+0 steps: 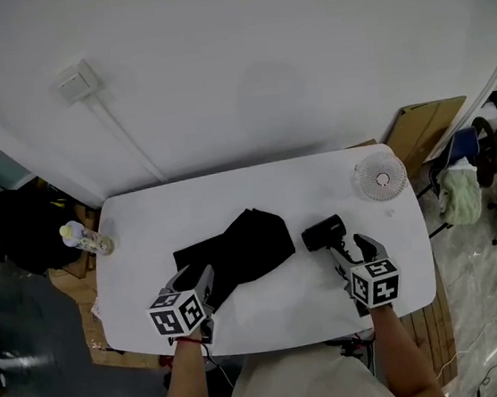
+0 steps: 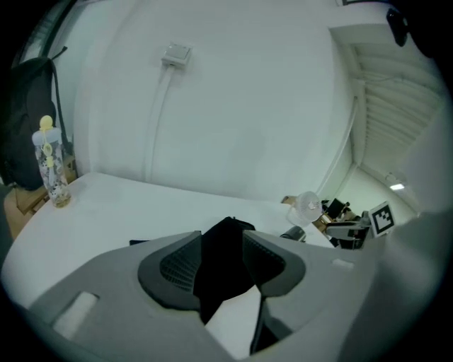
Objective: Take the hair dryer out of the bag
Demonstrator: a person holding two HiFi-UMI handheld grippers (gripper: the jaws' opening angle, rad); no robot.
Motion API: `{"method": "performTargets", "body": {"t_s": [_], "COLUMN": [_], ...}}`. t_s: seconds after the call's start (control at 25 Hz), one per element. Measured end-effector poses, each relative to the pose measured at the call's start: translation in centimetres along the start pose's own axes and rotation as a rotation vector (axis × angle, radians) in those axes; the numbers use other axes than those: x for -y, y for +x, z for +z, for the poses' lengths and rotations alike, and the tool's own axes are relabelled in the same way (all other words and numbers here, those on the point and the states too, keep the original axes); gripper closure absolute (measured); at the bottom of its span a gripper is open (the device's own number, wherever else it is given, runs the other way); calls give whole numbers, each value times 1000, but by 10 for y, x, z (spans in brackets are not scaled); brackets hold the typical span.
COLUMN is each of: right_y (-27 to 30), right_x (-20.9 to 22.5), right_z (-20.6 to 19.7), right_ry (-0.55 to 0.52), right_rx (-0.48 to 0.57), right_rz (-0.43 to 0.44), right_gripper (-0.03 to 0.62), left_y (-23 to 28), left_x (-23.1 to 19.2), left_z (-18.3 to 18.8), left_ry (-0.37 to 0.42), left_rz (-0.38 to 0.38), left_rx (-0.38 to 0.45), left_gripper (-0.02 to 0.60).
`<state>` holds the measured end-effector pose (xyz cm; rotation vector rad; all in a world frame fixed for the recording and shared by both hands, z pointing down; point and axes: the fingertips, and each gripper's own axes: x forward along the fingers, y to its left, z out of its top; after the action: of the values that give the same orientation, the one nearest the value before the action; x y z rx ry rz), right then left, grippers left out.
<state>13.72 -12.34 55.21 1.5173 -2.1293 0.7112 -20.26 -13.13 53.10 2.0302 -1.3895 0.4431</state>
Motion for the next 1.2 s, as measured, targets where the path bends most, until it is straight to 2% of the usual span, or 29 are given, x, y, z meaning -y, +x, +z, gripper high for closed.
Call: {"method": "performTargets", "body": {"t_s": [0.28, 0.44, 0.56, 0.68, 0.76, 0.92, 1.0, 1.2], "right_y": [-39, -57, -70, -86, -95, -107, -109, -111], "right_x": [-27, -42, -52, -58, -62, -69, -76, -92], "right_z": [14, 14, 13, 16, 15, 10, 7, 1], "right_ry": [-16, -22, -22, -28, -19, -3, 0, -57], "right_rx": [139, 176, 200, 257, 277, 280, 276, 264], "right_rz": [103, 164, 195, 215, 239, 284, 304, 335], "right_gripper": [319, 340, 388, 489, 524, 554, 563, 577], "left_y": [-7, -13, -17, -21, -26, -33, -34, -35], "left_x": [76, 114, 144, 174, 193, 221, 230, 248], "left_z": [6, 4, -3, -13, -20, -28, -33, -36], "left_ry": [11, 22, 57, 109, 129, 166, 193, 219], "left_rz": [-196, -305, -394, -495, -555, -618, -633, -676], "left_rx": [78, 110, 128, 152, 171, 194, 188, 192], "left_gripper": [404, 405, 405, 405, 410, 528, 560, 571]}}
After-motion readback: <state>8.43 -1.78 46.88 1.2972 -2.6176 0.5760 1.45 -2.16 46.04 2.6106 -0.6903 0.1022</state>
